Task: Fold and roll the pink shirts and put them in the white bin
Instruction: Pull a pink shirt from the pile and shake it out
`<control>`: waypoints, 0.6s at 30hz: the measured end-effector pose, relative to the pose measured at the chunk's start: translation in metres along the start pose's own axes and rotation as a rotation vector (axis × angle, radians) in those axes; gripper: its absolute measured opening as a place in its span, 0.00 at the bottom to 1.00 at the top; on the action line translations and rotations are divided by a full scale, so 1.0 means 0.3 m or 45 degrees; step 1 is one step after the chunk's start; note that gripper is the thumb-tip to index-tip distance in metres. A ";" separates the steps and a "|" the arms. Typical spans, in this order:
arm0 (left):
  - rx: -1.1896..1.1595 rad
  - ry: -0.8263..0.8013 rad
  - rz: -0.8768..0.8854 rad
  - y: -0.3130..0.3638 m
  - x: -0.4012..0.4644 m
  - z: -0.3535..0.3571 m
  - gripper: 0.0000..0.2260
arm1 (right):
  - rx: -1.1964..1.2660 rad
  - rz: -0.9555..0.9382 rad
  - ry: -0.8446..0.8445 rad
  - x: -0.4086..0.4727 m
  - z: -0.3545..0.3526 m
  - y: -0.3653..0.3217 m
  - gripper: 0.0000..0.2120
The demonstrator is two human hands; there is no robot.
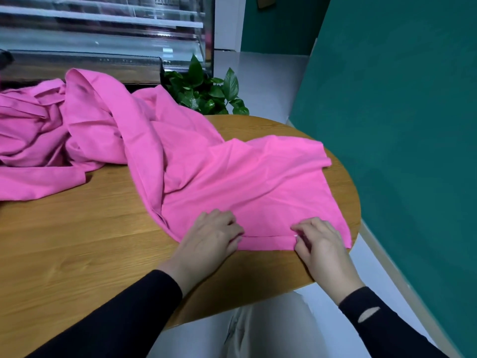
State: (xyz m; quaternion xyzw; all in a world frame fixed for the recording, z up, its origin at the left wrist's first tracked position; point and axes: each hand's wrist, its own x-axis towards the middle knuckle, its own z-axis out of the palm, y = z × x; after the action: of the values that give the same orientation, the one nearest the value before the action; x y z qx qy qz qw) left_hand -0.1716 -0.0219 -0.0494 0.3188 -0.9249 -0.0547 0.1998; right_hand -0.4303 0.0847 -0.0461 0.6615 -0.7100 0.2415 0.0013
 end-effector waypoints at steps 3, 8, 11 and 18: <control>-0.008 0.073 -0.040 0.000 -0.021 0.017 0.09 | -0.069 0.095 -0.021 -0.011 -0.057 0.083 0.11; 0.001 0.063 -0.031 0.011 -0.018 0.011 0.06 | -0.098 0.164 -0.075 -0.004 -0.119 0.186 0.12; 0.039 0.029 -0.043 0.021 -0.012 0.003 0.07 | -0.073 0.120 -0.083 -0.001 -0.128 0.216 0.10; 0.113 -0.019 -0.077 0.134 0.109 0.059 0.11 | -0.036 0.033 -0.075 -0.011 -0.162 0.227 0.03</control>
State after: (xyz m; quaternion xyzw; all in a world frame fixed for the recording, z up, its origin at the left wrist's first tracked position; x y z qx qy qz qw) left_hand -0.2249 -0.0106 -0.0456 0.3546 -0.9179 -0.0219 0.1768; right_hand -0.5093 0.1053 -0.0274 0.6589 -0.7217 0.2118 -0.0134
